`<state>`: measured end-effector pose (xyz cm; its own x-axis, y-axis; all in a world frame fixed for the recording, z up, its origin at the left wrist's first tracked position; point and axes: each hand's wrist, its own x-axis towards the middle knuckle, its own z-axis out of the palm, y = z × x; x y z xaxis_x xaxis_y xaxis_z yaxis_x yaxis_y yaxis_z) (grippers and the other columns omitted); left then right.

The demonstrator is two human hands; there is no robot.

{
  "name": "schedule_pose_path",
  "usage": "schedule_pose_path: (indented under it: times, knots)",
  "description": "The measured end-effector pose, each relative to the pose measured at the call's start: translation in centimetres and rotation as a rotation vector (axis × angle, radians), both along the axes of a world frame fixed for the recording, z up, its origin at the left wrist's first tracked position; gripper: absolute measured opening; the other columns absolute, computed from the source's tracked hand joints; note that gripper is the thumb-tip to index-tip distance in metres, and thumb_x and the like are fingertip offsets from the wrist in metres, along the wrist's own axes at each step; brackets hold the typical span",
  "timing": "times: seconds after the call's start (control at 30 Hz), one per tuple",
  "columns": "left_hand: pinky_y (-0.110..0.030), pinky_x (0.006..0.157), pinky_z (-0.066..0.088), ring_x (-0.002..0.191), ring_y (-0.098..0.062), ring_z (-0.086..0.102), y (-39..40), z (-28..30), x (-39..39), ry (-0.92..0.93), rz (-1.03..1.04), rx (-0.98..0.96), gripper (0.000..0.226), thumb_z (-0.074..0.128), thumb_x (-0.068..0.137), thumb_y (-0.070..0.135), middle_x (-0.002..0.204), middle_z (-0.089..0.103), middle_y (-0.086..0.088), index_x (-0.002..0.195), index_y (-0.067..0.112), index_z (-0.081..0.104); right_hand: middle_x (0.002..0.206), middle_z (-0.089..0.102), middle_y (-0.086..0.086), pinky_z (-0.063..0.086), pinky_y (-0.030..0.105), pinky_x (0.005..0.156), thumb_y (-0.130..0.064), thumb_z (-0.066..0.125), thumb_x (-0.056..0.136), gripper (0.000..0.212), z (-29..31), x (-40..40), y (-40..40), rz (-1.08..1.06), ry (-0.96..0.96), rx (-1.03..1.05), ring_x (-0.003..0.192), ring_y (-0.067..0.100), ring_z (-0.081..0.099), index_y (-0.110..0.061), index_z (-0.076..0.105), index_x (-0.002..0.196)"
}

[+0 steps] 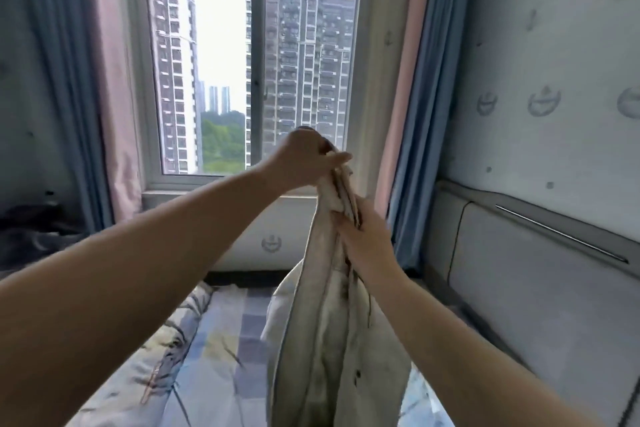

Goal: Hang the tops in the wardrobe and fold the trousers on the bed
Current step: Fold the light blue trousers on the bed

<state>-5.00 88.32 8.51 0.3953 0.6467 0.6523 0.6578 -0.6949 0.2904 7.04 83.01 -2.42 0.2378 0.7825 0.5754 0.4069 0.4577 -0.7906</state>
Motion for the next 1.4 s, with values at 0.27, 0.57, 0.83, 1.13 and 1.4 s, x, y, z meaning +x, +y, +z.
schedule_pose_path:
  times: [0.27,0.57,0.83,1.13,1.4]
  knots:
    - [-0.035,0.063,0.060,0.081,-0.022,0.063,2.5,0.8,-5.1,-0.314,-0.117,-0.408,0.045,0.072,0.080,0.001,0.102,0.056,-0.004,0.113,0.012,0.044,0.088,0.065,-0.035,0.040,0.000,0.070,-0.002,0.055,0.088,0.048,2.9,1.1,4.9,0.305,-0.081,0.141,0.083,-0.016,0.058,-0.048,0.059,0.101]
    - [-0.030,0.094,0.045,0.102,-0.016,0.059,5.9,3.2,-9.0,0.201,0.302,0.050,0.028,0.053,0.085,0.003,0.104,0.069,-0.002,0.100,0.014,0.074,0.088,0.065,-0.011,0.042,0.014,0.064,-0.016,0.066,0.085,0.021,4.0,3.4,9.5,0.114,-0.525,-0.100,0.078,0.006,0.059,-0.029,0.065,0.101]
    - [-0.036,0.083,0.047,0.098,-0.027,0.060,9.2,3.2,-12.4,0.257,0.520,0.220,0.026,0.049,0.084,0.009,0.101,0.068,-0.006,0.098,0.017,0.070,0.095,0.054,0.002,0.048,0.034,0.072,-0.022,0.046,0.091,0.010,-0.1,5.0,12.5,-0.264,-0.953,-0.387,0.084,0.023,0.056,-0.024,0.054,0.085]
    - [-0.032,0.050,0.046,0.058,-0.018,0.056,11.6,-3.1,-21.0,0.444,0.773,0.266,0.019,0.038,0.095,0.002,0.084,0.059,-0.005,0.092,0.014,0.053,0.076,0.055,-0.002,0.035,0.027,0.051,-0.017,0.040,0.095,0.024,4.1,4.5,14.0,-0.193,-0.793,-0.397,0.071,0.017,0.053,-0.026,0.054,0.077]
    - [-0.040,0.080,0.045,0.101,-0.034,0.060,12.0,-13.3,-21.0,-0.144,0.884,-0.398,0.031,0.031,0.099,0.033,0.116,0.061,-0.017,0.120,0.013,0.043,0.092,0.062,0.010,0.053,0.027,0.046,-0.011,0.030,0.097,0.040,6.8,-1.2,15.6,0.184,0.228,-0.311,0.078,0.023,0.062,-0.021,0.065,0.080]
